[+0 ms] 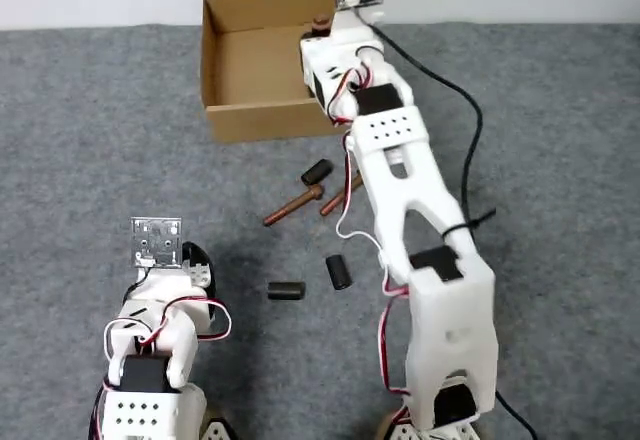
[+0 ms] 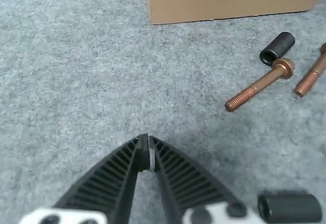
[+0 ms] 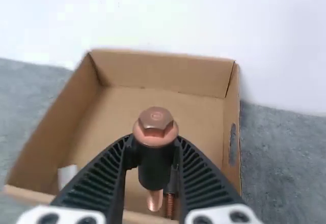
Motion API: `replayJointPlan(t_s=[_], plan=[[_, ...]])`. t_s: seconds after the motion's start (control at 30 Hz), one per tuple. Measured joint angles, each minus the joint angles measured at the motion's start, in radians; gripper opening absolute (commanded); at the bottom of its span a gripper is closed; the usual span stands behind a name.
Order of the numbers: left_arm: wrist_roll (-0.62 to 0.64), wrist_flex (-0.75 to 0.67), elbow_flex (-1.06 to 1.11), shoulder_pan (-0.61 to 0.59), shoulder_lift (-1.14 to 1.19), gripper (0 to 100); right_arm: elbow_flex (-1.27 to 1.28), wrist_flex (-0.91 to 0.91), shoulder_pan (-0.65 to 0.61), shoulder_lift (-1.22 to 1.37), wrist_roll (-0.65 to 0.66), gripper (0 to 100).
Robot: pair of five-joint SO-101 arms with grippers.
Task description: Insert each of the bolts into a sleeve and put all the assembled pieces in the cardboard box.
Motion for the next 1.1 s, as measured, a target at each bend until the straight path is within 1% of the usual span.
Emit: replayJointPlan(t_s=[0.2, 0.27, 0.43, 0.47, 0.6, 0.83, 1.0, 1.1], plan=[[0.0, 0.003, 0.0, 0.0, 0.002, 1, -0.176, -0.005, 0.041, 0.253, 0.044, 1.2], [0.0, 0.006, 0.0, 0.0, 0.002, 1, -0.236, 0.025, 0.055, 0.325, 0.066, 1.7], [0.0, 0.006, 0.0, 0.0, 0.002, 1, -0.413, 0.161, 0.072, 0.47, 0.098, 15.0], [0.0, 0.006, 0.0, 0.0, 0.002, 1, -0.454, 0.187, 0.072, 0.491, 0.1, 16.2], [0.0, 0.006, 0.0, 0.0, 0.002, 1, -0.612, 0.305, 0.072, 0.555, 0.103, 13.2], [0.0, 0.006, 0.0, 0.0, 0.002, 1, -0.833, 0.512, 0.071, 0.58, 0.103, 0.8], [-0.002, 0.006, 0.0, -0.006, 0.002, 1, -0.997, 0.703, 0.055, 0.58, 0.103, 1.4], [-0.002, 0.006, 0.0, -0.028, 0.002, 1, -1.036, 0.822, 0.034, 0.578, 0.103, 1.4]])
